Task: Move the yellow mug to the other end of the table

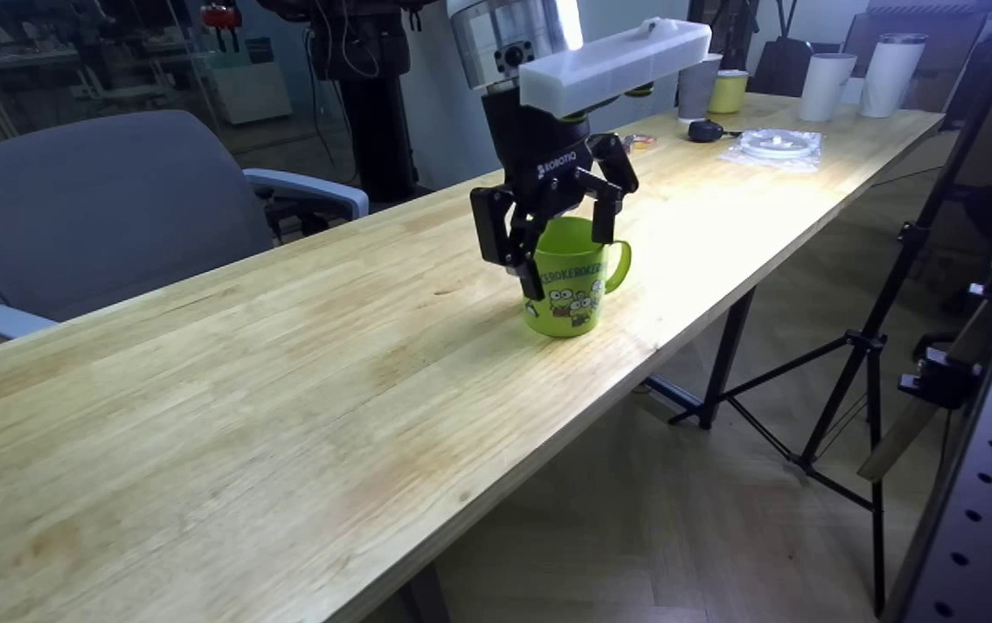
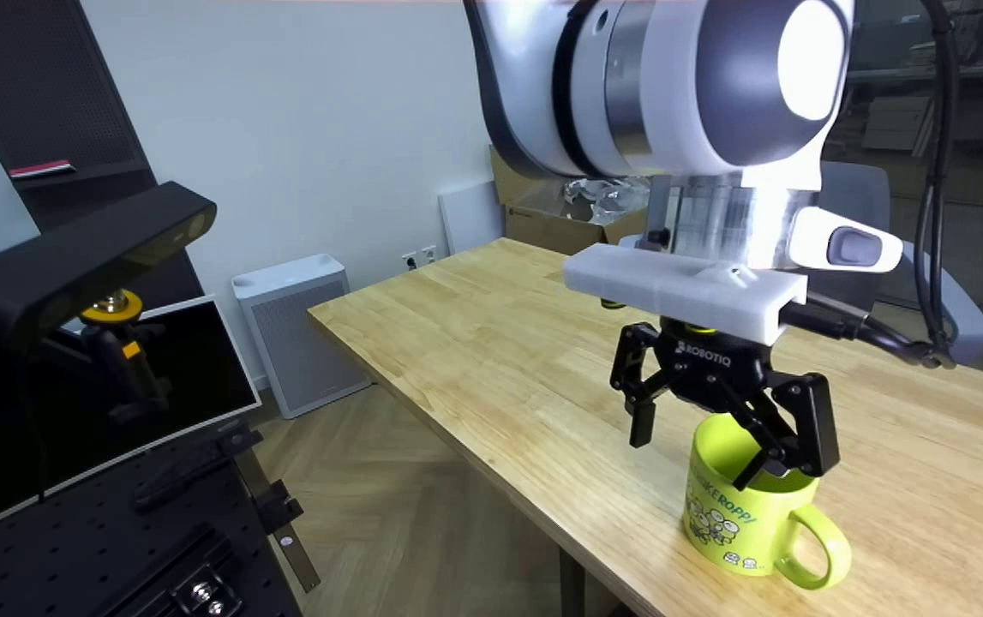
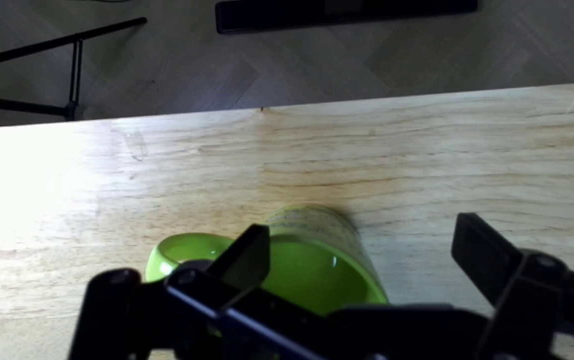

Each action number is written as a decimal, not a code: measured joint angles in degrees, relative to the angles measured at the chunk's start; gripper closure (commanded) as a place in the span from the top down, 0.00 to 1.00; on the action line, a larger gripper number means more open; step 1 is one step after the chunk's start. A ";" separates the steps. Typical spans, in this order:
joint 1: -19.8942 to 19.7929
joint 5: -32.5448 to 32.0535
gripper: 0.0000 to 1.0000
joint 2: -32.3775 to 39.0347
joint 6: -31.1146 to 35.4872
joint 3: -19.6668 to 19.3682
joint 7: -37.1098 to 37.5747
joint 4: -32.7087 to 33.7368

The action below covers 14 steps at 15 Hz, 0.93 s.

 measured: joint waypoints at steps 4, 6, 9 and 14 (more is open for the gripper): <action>0.00 -0.02 1.00 1.62 -4.91 0.61 -0.84 3.20; 0.00 -0.06 1.00 2.49 -6.38 0.66 -1.34 4.33; -0.06 -0.24 1.00 3.83 -8.22 0.64 -2.05 5.78; 0.06 -1.81 1.00 5.23 -7.06 0.56 -2.10 6.30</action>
